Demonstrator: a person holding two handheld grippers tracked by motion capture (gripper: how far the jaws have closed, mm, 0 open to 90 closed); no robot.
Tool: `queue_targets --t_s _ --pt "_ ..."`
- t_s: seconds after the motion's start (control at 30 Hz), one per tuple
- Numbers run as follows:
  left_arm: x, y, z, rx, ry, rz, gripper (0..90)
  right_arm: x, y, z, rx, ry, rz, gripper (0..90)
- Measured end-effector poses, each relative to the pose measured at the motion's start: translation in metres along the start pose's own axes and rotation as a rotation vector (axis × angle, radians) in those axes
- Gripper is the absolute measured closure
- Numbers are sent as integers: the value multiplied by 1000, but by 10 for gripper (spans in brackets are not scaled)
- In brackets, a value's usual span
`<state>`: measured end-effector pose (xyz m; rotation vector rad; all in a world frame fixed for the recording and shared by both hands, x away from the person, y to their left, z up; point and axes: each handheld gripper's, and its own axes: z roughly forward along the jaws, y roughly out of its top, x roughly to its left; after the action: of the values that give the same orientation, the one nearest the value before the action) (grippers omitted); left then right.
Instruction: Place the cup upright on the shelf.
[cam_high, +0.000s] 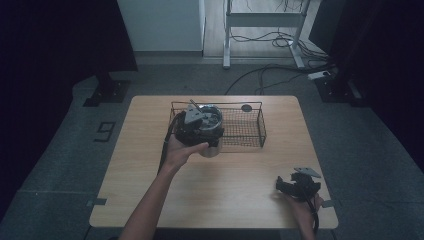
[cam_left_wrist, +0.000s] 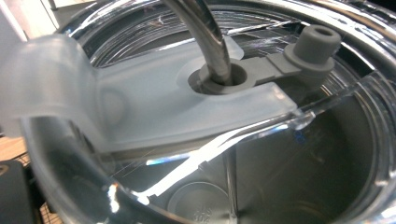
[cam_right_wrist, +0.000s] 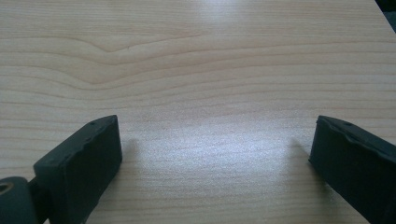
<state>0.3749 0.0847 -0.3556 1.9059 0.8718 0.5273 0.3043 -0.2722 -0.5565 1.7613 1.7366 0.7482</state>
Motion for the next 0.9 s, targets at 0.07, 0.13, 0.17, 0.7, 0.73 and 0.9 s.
queue_targets --t_s 0.07,0.13,0.17,0.7,0.73,0.9 --pt "0 1 0 -1 0 0 40 0 0 0 0 0 0 20" --pt "0 3 1 -2 2 1 40 0 0 0 0 0 0 20" --pt "0 4 1 -2 3 2 40 0 0 0 0 0 0 20" --pt "9 17 3 -12 2 -14 41 -1 0 0 1 -2 1 20" --pt "9 17 4 -13 0 -14 41 -1 0 0 1 -2 1 20" --pt "13 20 7 -8 -1 -16 41 -1 0 1 -2 -4 4 20"
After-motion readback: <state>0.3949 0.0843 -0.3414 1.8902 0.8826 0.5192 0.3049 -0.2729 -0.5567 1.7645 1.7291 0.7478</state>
